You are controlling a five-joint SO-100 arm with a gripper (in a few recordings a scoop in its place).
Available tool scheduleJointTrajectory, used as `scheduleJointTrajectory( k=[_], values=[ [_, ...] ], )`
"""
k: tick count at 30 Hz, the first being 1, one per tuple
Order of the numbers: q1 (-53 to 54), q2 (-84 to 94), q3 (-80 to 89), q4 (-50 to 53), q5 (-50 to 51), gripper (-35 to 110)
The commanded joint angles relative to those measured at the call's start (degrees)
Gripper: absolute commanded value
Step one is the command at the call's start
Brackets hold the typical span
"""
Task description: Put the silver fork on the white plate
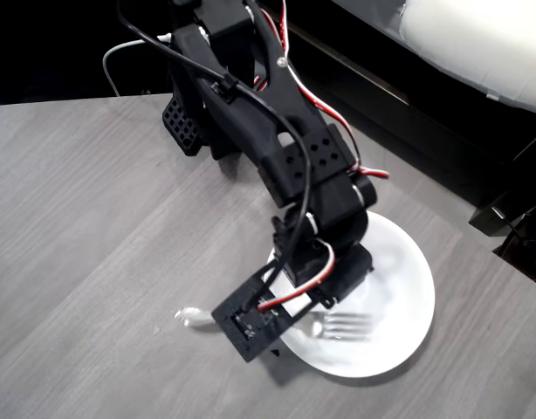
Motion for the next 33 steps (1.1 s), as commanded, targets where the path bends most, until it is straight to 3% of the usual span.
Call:
scheduleJointTrajectory(
  k=[1, 12, 25, 33],
  values=[
    [-1.0, -0.1, -2.9, -0.4, 0.2, 0],
    [-0.4, 7.5, -5.5, 1.7, 1.6, 0],
    [19.2, 24.3, -7.0, 4.0, 11.6, 0],
    [25.6, 25.3, -5.3, 7.8, 11.2, 0]
  ],
)
